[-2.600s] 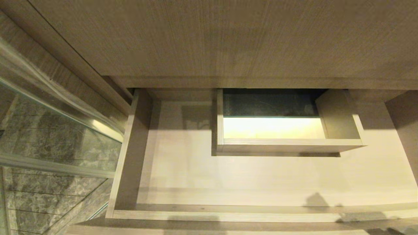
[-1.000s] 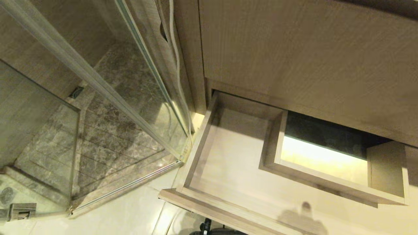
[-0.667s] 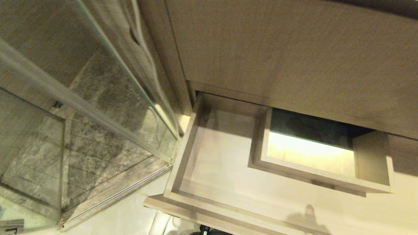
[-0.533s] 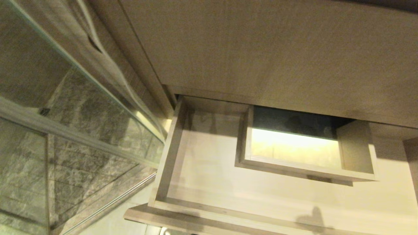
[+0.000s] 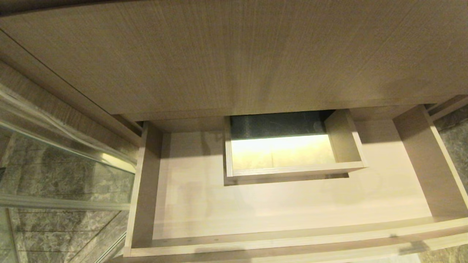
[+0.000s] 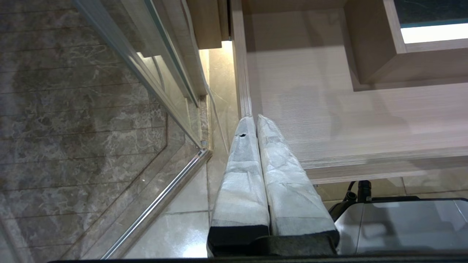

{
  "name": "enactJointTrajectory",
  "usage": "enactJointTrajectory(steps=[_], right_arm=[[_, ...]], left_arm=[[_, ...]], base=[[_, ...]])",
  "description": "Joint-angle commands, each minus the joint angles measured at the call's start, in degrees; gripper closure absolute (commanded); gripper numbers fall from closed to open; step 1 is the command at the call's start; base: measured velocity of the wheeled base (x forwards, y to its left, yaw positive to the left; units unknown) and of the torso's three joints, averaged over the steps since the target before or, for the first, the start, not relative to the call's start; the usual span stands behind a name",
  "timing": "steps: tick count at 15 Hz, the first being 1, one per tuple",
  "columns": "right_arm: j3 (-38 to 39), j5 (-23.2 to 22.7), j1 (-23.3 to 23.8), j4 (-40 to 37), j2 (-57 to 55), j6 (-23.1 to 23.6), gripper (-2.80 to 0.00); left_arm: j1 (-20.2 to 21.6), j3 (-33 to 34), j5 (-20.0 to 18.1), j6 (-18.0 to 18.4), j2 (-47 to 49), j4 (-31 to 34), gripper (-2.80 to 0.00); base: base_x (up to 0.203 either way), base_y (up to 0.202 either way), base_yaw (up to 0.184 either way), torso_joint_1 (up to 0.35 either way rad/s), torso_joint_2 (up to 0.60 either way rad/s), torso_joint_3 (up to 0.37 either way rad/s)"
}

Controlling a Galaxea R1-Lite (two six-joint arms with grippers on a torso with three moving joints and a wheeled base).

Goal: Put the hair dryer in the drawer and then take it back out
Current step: Pick up the hairdryer

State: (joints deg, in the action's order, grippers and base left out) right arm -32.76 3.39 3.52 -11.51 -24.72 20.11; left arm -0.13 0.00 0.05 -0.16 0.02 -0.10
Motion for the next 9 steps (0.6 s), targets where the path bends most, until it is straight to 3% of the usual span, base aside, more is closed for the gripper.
enactJointTrajectory(steps=[1, 4, 9], right_arm=[[0.1, 0.0, 0.0, 0.3, 0.2, 0.1, 0.00], [0.1, 0.0, 0.0, 1.2, 0.3, 0.1, 0.00], [0.1, 0.0, 0.0, 1.2, 0.9, 0.1, 0.00]], left_arm=[[0.0, 0.1, 0.0, 0.0, 0.0, 0.0, 0.00], [0.0, 0.1, 0.0, 0.0, 0.0, 0.0, 0.00], [0.0, 0.1, 0.0, 0.0, 0.0, 0.0, 0.00]], base=[[0.000, 0.000, 0.000, 0.000, 0.00, 0.000], [0.000, 0.000, 0.000, 0.119, -0.26, -0.154], [0.000, 0.000, 0.000, 0.207, -0.46, -0.248]])
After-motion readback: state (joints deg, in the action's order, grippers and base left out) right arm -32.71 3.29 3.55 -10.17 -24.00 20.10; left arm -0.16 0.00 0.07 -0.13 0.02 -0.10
